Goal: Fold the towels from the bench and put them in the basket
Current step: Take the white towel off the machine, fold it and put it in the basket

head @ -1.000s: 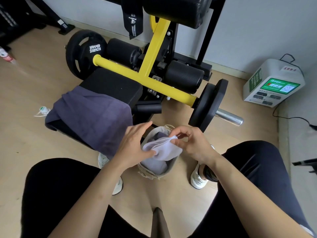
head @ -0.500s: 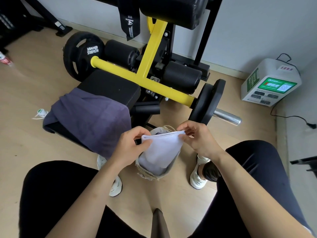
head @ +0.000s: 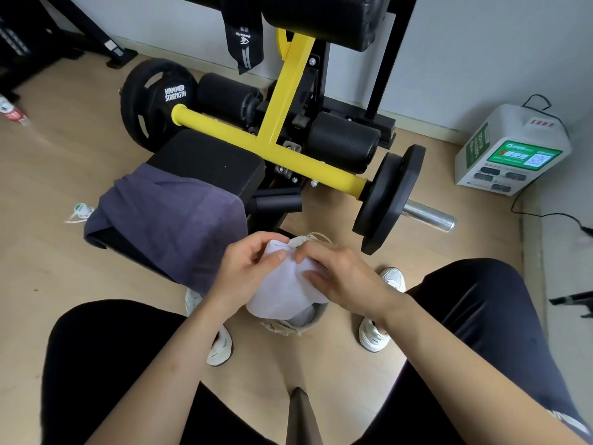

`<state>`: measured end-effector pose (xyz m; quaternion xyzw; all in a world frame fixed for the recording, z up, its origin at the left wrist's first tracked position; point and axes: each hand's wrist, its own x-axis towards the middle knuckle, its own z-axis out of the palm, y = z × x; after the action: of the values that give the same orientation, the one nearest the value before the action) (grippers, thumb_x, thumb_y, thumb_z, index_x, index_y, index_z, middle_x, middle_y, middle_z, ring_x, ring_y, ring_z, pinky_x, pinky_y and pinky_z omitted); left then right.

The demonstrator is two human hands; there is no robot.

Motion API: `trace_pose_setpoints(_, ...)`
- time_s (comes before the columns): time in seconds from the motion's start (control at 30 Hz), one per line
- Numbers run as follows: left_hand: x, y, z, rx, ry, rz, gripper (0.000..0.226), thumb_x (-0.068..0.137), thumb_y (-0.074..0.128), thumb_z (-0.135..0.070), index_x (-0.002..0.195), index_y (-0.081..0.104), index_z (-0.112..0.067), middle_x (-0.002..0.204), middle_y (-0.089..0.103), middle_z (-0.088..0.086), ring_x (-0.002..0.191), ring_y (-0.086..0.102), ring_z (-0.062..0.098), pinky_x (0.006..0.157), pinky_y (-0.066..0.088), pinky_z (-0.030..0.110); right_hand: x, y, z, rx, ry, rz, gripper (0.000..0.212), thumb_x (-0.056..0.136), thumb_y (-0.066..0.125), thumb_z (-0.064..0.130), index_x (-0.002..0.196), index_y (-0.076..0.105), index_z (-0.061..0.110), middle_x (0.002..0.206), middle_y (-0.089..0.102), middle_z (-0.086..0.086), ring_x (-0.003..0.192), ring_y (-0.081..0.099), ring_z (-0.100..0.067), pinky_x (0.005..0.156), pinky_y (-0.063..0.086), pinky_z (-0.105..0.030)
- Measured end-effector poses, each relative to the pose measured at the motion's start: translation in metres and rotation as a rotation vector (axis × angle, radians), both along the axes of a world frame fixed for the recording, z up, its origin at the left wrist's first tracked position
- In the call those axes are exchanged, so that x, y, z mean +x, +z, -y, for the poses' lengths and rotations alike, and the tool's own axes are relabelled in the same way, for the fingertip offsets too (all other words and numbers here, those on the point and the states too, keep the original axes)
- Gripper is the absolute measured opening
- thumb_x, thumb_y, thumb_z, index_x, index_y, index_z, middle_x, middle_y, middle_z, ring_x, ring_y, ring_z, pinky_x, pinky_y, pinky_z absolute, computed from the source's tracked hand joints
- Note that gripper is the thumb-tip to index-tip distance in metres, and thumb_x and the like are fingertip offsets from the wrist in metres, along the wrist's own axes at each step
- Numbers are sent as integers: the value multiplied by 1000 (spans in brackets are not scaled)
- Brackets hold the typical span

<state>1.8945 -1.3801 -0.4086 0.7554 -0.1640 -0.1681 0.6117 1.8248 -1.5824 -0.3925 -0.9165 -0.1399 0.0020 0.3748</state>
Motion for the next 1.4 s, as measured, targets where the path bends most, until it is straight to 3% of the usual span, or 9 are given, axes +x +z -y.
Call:
trace_pose_setpoints(0.13,-1,-3,-2,52,-42,24,22,93,68,-21,111,72,-32,103,76,-6,103,70,15,85,58,37,2,-5,0,-10,80,-13,36,88,57,-3,115,67,18,118,69,4,109,64,-16,91,52,-35)
trace_pose_setpoints(0.27,3,-6,-4,56,-144,-70,33,90,70,-32,120,70,-21,112,76,-3,111,70,13,91,56,29,0,4,6,80,18,-32,44,84,52,-12,115,72,13,115,71,5,107,62,-4,92,44,-12)
trace_pose_setpoints(0.5,3,-34,2,216,-223,-235,42,80,87,-23,119,73,-14,112,78,0,109,72,21,101,55,47,-7,33,23,310,-93,-142,41,91,54,-10,118,72,13,117,67,-1,100,61,-1,81,41,-10)
trace_pose_setpoints(0.63,-2,-52,5,355,-231,-278,59,64,84,-52,113,75,-21,104,79,-6,102,74,19,95,58,52,-7,40,42,447,-192,-101,38,94,57,-6,123,70,14,126,65,-3,116,61,-9,95,46,-21)
trace_pose_setpoints(0.77,0,-66,0,423,-180,-293,47,76,85,-43,117,74,-21,107,78,-10,104,72,15,95,59,49,-1,31,64,550,-354,-62,35,92,60,0,122,70,15,107,65,1,93,56,-15,83,42,-32)
trace_pose_setpoints(0.93,9,-67,-6,475,-120,-305,30,89,78,-26,116,71,-14,111,75,-1,104,70,19,95,59,46,0,20,90,456,-537,-43,36,93,60,-3,123,69,15,91,59,23,74,54,6,72,40,-10)
trace_pose_setpoints(1.07,14,-68,-11,315,97,-427,18,90,76,-20,106,75,-13,107,77,3,107,71,25,95,59,42,4,8,105,406,-707,-106,40,94,56,-1,127,67,19,102,62,13,87,56,7,77,42,-9)
trace_pose_setpoints(1.2,19,-52,-11,67,270,-514,27,95,71,-22,121,71,-16,118,76,1,113,71,21,98,57,41,5,-3,113,284,-744,-169,49,93,52,1,137,57,24,123,58,-1,102,55,-17,85,44,-27)
trace_pose_setpoints(1.4,24,-30,-10,83,282,-486,25,95,70,-27,119,69,-20,116,76,1,109,72,25,90,61,47,5,-6,104,223,-696,-197,53,93,52,1,142,53,20,114,55,3,96,53,-16,81,44,-28)
